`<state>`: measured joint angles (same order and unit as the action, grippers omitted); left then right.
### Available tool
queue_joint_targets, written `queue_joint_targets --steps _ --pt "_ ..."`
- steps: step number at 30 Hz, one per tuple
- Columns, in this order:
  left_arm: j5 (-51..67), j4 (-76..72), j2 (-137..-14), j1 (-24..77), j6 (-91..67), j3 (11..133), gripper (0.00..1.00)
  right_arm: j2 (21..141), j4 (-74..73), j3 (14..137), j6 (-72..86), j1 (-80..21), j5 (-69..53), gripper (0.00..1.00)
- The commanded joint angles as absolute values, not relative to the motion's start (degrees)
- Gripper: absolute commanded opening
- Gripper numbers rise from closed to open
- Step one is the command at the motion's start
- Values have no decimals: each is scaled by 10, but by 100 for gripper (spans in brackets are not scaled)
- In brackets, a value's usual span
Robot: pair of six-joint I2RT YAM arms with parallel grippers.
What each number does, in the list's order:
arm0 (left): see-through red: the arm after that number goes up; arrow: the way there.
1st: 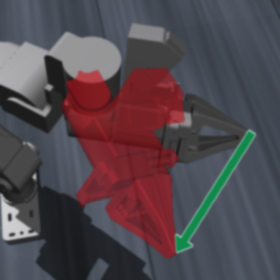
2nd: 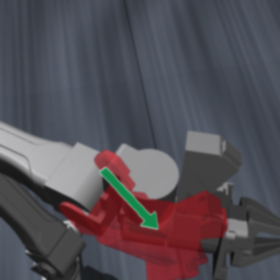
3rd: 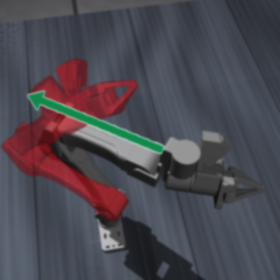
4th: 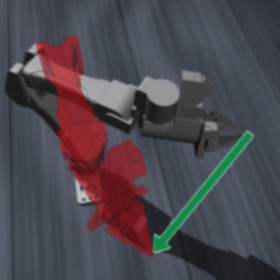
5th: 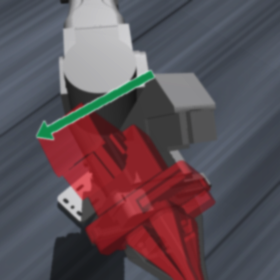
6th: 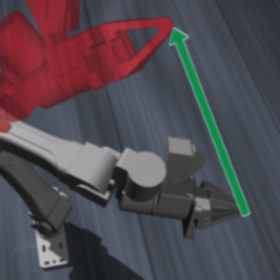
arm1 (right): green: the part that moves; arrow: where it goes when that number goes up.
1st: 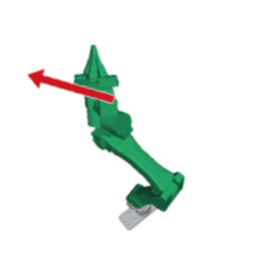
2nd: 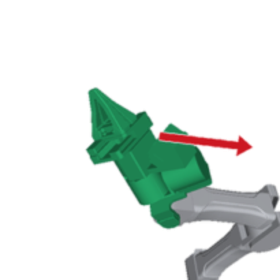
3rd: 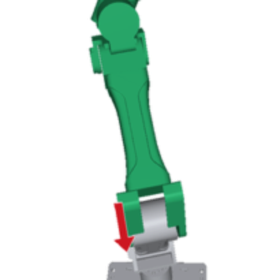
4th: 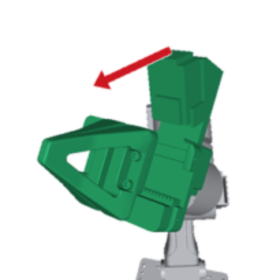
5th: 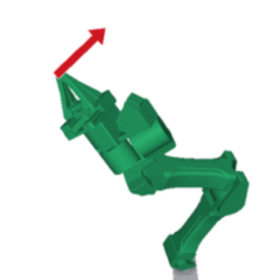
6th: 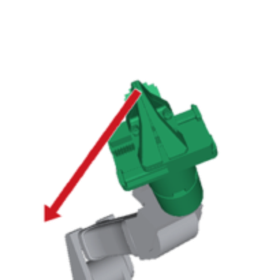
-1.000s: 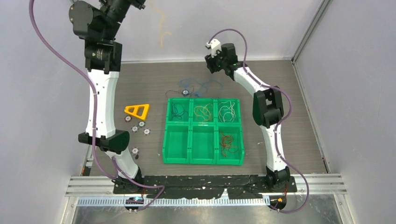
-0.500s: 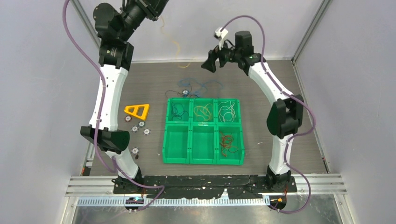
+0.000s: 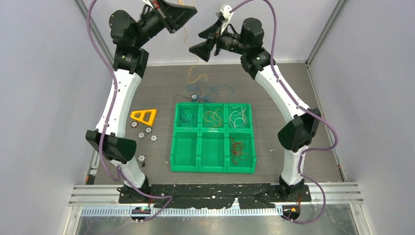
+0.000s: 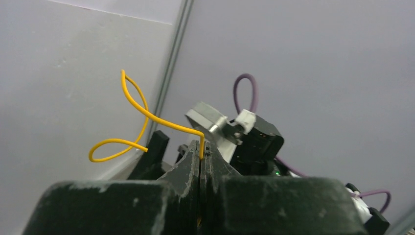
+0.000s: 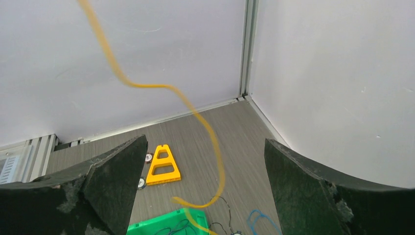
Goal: Untangle the cables
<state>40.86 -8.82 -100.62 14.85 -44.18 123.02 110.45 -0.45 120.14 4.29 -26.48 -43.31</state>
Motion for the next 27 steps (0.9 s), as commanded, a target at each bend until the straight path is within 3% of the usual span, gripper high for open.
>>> queue_joint_targets --steps 1,7,9,10,11,13,15,19,27 --pt "459 -142 -967 159 -468 1200 0 1134 31 1232 68 -280 -406 95" --pt "479 -149 -949 159 -485 1179 0 1135 42 1214 77 -316 -457 99" --pt "485 -149 -941 159 -489 1172 0 1129 45 1204 83 -324 -484 90" --pt "488 -149 -937 159 -489 1167 0 1125 41 1200 80 -325 -494 68" --pt "491 -148 -931 159 -487 1160 0 1115 29 1189 78 -327 -495 41" --pt "496 -132 -915 159 -472 1136 0 1087 -3 1165 68 -324 -492 11" --pt "503 -99 -883 160 -425 1093 0 1044 -29 1115 61 -318 -489 6" --pt "497 -42 -805 171 -298 942 0 933 -25 954 53 -313 -493 5" --pt "473 -12 -673 223 -164 666 0 816 101 666 81 -324 -458 5"
